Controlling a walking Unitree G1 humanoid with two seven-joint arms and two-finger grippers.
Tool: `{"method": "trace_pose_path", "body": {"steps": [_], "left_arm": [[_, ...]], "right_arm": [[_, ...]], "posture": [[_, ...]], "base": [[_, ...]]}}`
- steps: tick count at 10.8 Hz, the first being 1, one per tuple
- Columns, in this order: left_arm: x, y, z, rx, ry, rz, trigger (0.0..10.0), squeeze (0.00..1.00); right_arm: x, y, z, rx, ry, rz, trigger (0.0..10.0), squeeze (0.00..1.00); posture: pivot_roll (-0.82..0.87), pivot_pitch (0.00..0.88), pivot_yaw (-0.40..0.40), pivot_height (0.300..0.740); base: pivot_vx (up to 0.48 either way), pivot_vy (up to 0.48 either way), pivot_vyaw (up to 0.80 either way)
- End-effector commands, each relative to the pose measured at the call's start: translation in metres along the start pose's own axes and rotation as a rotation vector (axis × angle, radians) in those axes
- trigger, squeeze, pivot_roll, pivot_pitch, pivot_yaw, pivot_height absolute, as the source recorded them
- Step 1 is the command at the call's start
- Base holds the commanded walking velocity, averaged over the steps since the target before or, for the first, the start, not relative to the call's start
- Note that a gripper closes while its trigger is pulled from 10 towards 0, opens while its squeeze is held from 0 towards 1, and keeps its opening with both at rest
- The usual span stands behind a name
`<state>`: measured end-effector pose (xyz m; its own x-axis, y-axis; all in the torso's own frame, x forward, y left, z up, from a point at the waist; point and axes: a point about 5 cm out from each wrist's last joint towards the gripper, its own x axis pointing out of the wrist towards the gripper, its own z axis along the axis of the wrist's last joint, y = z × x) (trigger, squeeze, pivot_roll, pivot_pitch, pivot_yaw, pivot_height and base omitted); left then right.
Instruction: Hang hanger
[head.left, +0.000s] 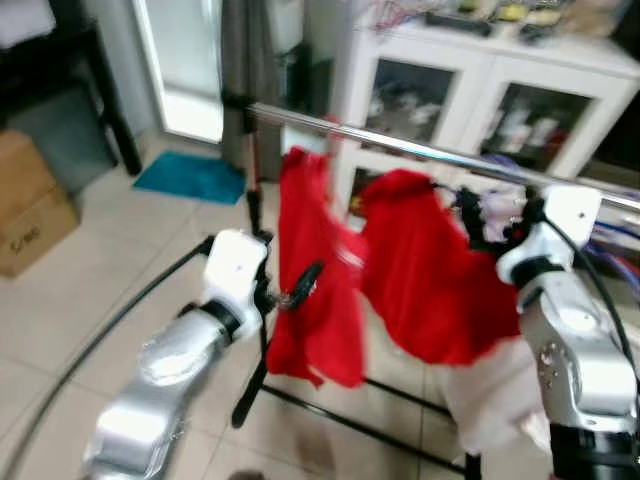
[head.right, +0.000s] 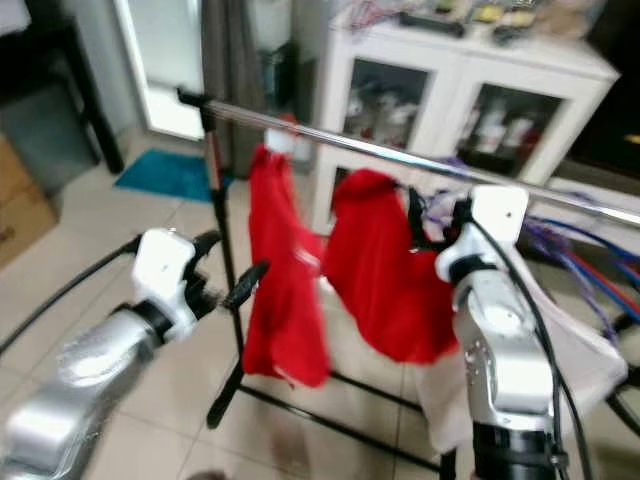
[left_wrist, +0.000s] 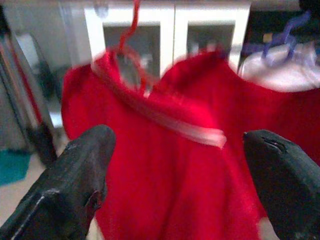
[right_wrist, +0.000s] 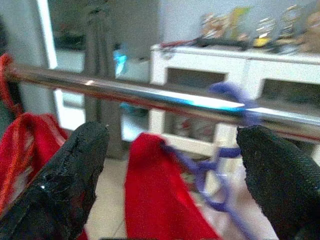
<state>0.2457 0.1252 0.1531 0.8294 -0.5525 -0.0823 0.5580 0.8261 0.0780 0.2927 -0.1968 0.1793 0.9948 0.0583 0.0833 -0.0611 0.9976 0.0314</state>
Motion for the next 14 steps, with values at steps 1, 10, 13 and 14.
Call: {"method": "trace_pose_path", "body": {"steps": [1, 10, 13, 14], "left_arm": [[0.001, -0.012, 0.005, -0.014, -0.022, -0.089, 10.0, 1.00], [-0.013, -0.040, 0.015, -0.048, 0.036, -0.495, 10.0, 0.99], [-0.014, -0.041, 0.015, -0.057, 0.042, -0.520, 10.0, 0.99], [-0.014, -0.040, 0.016, -0.054, 0.042, -0.522, 10.0, 0.99]], "right_arm": [[0.000, -0.008, -0.001, 0.005, 0.016, 0.016, 10.0, 1.00], [0.071, -0.058, -0.016, -0.106, 0.322, 0.124, 10.0, 0.00], [0.072, -0.058, -0.027, -0.082, 0.387, 0.256, 10.0, 0.00], [0.073, -0.054, -0.027, -0.085, 0.403, 0.323, 10.0, 0.00]], "posture": [[0.14, 0.033, -0.071, 0.740], [0.15, 0.021, -0.087, 0.740], [0.15, 0.016, -0.081, 0.740], [0.15, 0.018, -0.084, 0.740]], "base": [[0.000, 0.000, 0.00], [0.000, 0.000, 0.00], [0.000, 0.000, 0.00], [0.000, 0.000, 0.00]]}}
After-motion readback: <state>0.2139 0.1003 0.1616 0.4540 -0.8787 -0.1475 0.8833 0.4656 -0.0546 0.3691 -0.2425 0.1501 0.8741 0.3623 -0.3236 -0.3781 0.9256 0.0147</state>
